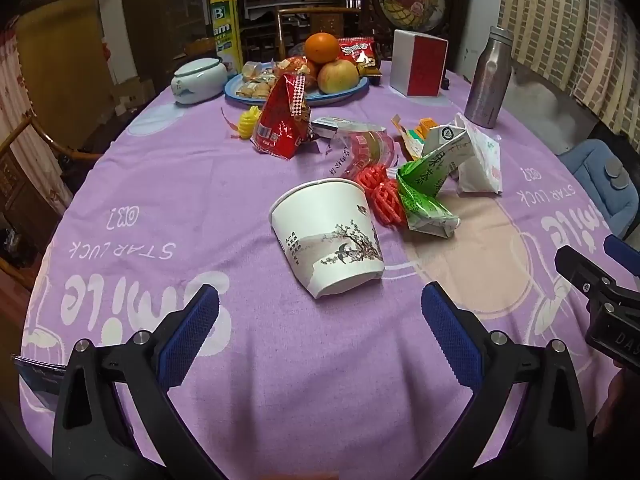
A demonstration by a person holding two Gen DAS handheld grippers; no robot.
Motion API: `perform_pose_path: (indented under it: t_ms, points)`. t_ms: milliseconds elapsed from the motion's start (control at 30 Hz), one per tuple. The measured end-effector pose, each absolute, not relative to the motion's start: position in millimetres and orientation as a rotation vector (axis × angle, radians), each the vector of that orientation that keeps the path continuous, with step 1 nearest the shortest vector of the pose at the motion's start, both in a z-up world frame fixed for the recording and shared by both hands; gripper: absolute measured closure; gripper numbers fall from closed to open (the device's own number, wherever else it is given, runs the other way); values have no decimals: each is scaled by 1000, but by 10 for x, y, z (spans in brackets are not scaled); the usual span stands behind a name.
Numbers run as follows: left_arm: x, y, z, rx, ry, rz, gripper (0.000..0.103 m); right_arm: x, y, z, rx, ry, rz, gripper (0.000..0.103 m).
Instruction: Collect trash
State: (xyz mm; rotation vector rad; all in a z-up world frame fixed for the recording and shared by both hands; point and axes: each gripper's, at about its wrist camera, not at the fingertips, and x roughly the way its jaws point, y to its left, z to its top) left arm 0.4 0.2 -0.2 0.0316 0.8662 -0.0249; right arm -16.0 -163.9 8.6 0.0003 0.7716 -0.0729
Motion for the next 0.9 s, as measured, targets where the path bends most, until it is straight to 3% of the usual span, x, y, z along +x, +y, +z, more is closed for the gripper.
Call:
perform_pose_path:
  t_ms: [900]
  points:
    - [-37,-41,48,53,847,-24,6,-143,-1642,55,13,773,-72,5]
